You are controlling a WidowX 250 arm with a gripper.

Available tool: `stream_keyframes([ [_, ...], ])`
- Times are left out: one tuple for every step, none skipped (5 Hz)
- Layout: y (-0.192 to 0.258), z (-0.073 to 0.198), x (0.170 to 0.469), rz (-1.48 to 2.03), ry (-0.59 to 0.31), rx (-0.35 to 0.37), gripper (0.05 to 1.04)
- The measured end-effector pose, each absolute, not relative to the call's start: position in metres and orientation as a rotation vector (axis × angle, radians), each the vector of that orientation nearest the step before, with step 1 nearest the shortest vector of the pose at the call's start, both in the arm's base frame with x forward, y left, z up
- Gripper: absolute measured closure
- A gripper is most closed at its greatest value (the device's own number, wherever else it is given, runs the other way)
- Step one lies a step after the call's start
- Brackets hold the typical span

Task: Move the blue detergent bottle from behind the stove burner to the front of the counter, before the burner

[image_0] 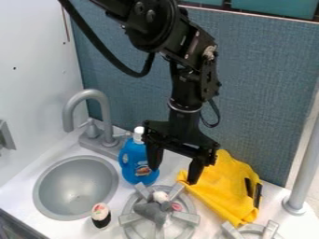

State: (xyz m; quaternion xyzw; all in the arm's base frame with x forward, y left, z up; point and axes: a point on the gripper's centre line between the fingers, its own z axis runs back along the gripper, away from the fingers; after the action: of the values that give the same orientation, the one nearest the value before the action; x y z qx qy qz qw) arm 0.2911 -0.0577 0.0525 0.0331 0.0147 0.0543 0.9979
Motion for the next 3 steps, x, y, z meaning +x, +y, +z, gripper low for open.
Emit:
stream_keyframes([
  [-0.057,0.044,0.288,0.11,0.059,0.074,0.081],
  [-0.039,0.051,0.31,0.222,0.014,0.031,0.081],
  [-0.007,0.063,0.332,0.334,-0.041,0.031,0.081],
])
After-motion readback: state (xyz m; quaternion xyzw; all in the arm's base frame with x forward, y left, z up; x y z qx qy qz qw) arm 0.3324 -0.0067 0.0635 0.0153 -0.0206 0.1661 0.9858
